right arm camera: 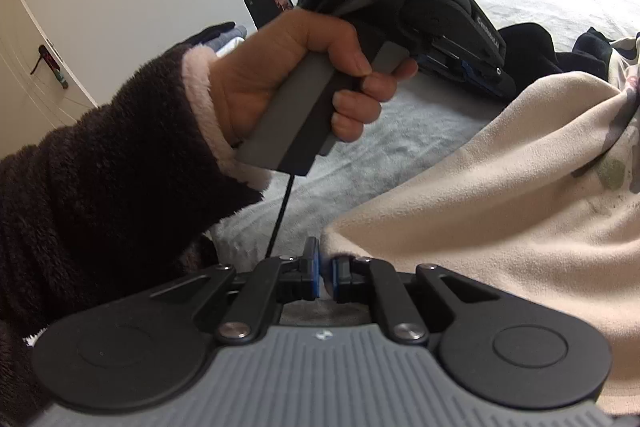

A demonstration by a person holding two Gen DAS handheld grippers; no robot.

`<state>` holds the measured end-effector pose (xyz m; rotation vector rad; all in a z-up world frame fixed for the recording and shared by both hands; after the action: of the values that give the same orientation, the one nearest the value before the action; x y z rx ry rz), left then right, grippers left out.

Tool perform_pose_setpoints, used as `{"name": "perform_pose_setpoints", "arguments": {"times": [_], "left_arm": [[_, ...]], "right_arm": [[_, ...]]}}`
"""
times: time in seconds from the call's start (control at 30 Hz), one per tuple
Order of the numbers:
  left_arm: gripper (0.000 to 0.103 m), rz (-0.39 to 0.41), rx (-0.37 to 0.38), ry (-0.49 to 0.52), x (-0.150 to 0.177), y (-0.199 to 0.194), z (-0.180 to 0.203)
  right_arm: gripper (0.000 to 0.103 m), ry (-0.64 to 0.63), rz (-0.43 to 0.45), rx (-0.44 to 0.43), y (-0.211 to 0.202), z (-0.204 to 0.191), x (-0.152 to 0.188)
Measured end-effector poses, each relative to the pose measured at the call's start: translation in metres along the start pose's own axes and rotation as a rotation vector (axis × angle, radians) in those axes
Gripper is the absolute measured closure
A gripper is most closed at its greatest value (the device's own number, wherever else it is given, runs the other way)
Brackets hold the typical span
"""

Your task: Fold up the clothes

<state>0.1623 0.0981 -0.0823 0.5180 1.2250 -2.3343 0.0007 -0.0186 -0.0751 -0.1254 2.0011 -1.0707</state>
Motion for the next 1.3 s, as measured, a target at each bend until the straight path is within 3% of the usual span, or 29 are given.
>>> {"name": "perform_pose_setpoints", "arguments": {"times": [0.2, 0.33, 0.4, 0.43, 0.67, 0.8, 0.87, 0.97, 1.1, 1.3], "left_arm": [[0.077, -0.04, 0.049, -0.126, 0.006, 0.013, -0.013], [0.075, -0.014, 0.063, -0.198, 0.005, 0.017, -0.018], [0.074, 0.004, 0.063, -0.232, 0.003, 0.019, -0.019], [0.074, 0.012, 0.062, -0.248, 0.003, 0.02, -0.019], [0.077, 0.074, 0.021, -0.281, -0.001, 0.025, -0.018], [0.095, 0.106, -0.029, -0.258, -0.005, 0.029, -0.022], [0.098, 0.122, -0.049, -0.249, -0.007, 0.029, -0.023], [0.099, 0.153, -0.1, -0.206, -0.012, 0.027, -0.022], [0.099, 0.233, -0.22, -0.118, -0.025, 0.018, -0.027], [0.099, 0.346, -0.292, -0.121, -0.044, -0.008, -0.046]], "right_arm": [[0.09, 0.0, -0.048, 0.041, 0.01, 0.01, 0.007], [0.087, 0.005, -0.05, 0.048, 0.006, 0.015, 0.008], [0.065, 0.012, -0.042, 0.065, 0.002, 0.019, 0.008], [0.061, 0.018, -0.034, 0.074, -0.001, 0.02, 0.007], [0.059, 0.093, 0.04, 0.159, -0.024, 0.046, 0.001], [0.059, 0.136, 0.083, 0.207, -0.038, 0.061, -0.003], [0.059, 0.158, 0.104, 0.231, -0.045, 0.068, -0.005], [0.059, 0.189, 0.136, 0.27, -0.055, 0.079, -0.007], [0.059, 0.224, 0.174, 0.339, -0.072, 0.099, -0.005], [0.059, 0.288, 0.228, 0.441, -0.095, 0.136, 0.001]]}}
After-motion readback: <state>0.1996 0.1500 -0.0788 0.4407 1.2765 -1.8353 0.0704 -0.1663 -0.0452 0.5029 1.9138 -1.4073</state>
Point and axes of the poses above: each gripper's, at about its wrist camera, not at the fingertips, and y roughly the way its jaws point, z to its right, x to its underside, the point moved 5 cm from there along y, roughly the way its jaws point, and after that the axes turned 11 degrees about x, right-handed, at the moved point
